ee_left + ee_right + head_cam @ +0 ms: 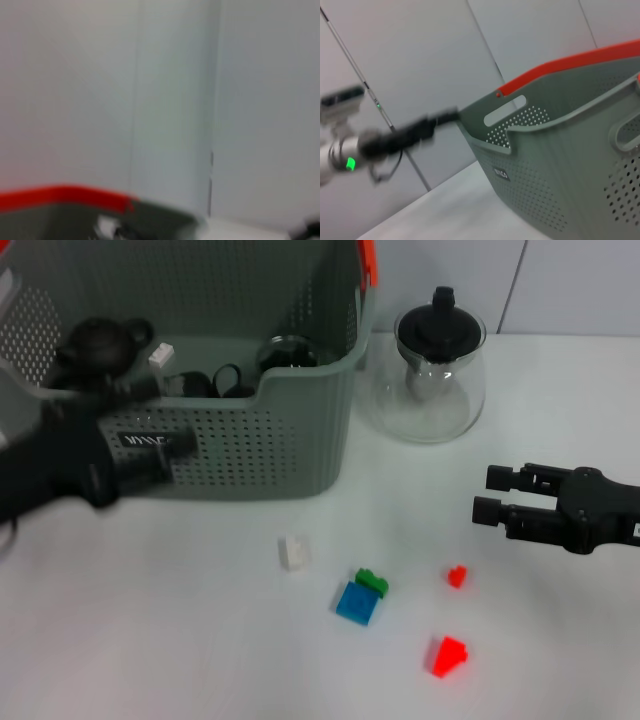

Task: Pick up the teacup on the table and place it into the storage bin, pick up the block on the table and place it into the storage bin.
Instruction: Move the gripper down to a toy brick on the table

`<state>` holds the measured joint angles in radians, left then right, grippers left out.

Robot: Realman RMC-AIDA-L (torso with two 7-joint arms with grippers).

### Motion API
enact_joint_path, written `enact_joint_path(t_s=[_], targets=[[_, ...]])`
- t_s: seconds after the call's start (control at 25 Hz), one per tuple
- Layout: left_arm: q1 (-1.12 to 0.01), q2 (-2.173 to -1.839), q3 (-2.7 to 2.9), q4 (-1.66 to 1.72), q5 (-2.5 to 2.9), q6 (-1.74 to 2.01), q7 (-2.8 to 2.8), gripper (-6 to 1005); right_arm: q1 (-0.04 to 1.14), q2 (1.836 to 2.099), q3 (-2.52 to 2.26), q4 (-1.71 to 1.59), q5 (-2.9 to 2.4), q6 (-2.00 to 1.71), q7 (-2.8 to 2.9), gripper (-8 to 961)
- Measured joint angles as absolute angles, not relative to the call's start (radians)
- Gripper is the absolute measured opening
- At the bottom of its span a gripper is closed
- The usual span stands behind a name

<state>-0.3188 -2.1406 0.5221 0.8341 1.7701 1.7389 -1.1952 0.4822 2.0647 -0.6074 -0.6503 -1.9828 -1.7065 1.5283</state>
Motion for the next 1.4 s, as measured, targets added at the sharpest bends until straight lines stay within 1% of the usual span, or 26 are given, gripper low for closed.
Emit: enact_joint_path(t_s=[0.08,0.16,0.36,0.56,0.76,1.04,1.4], targets=[[-0.285,-2.161,0.536,0.793,1.804,1.731,-1.089,768,0.484,2.065,-0.607,-0.650,-1.983,-1.706,1.529,731],[-0.273,-2.169,0.549,0.726,1.827,1.712,-1.001,768,0.484,2.064,-0.607,-0.650,-1.983,-1.705,1.531,731],[-0.317,-2.165,0.600,0.548,1.898,1.590,-0.838,767,0.480,2.061,-0.607,-0.650,-1.980,-1.704,1.532,731],[-0.417,-2.166,0.699,0.434,1.931,1.379,-0.825,765,0.482,2.065,-0.608,-0.647,-1.981,-1.701,1.535,731],[-0.479,-2.166,0.705,0.390,1.932,1.302,-0.823,764,0.481,2.066,-0.608,-0.647,-1.984,-1.699,1.535,731],[-0.517,-2.168,0.709,0.357,1.937,1.209,-0.815,754,0.479,2.065,-0.607,-0.647,-1.984,-1.699,1.536,731],[-0.526,-2.168,0.757,0.345,1.942,1.124,-0.813,734,0.481,2.066,-0.607,-0.647,-1.983,-1.700,1.536,731]])
